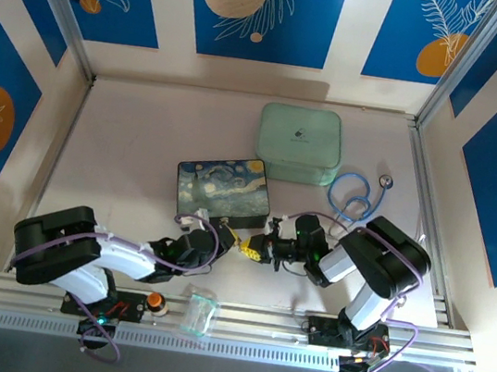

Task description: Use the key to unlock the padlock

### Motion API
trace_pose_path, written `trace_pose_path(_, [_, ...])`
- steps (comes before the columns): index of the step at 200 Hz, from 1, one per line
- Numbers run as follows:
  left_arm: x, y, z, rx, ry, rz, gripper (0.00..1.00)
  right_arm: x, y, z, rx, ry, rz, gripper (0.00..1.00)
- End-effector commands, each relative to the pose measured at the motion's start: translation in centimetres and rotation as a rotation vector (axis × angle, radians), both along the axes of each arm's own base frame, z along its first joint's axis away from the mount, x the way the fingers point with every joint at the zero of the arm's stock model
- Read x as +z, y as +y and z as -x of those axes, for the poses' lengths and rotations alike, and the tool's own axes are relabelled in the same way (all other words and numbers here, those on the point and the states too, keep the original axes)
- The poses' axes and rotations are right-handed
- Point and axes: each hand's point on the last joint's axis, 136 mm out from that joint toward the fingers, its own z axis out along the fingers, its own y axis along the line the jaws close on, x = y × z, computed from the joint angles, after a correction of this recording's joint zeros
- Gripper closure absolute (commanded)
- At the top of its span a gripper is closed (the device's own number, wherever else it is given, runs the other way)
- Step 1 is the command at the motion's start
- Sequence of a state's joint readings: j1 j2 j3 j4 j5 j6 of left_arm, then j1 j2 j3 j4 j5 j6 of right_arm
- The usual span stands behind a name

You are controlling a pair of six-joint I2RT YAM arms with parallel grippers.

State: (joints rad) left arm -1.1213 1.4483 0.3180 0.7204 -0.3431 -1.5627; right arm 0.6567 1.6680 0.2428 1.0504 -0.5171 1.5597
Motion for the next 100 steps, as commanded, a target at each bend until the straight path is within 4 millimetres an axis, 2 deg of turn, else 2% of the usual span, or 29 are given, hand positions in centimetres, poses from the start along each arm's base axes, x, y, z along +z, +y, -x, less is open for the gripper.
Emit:
trace_pose_path(1, [2.9, -3.8, 1.7, -0.121, 0.047, 0.139, 1.00, 0.0, 0.5, -0.8, -0.046, -0.063, 0.074, 1.00])
trace_pose_path(34, [3.3, -4.1, 1.6, -0.118, 0.038, 0.183, 1.00, 1.3, 1.5, -0.8, -0.027, -0.063, 0.004, 1.00])
trace_pose_path(51, [3.4, -4.1, 1.6, -0.117, 0.037, 0.191, 1.00, 0.8, 1.5, -0.8, -0.027, -0.048, 0.002, 1.00])
trace_pose_path(64, [3.3, -3.8, 1.6, -0.112, 0.037, 0.178, 1.00, 0.1, 1.2, -0.5, -0.023, -0.044, 0.030, 0.89])
trace_pose_path(85, [2.6, -3.0, 1.5, -0.090, 0.053, 0.135, 1.00, -1.0, 0.2, 0.0, -0.023, -0.051, 0.103, 0.61])
trace_pose_path(100, [2.0, -2.2, 1.3, -0.069, 0.060, 0.101, 1.00, -2.1, -0.9, 0.5, -0.017, -0.067, 0.192, 0.50])
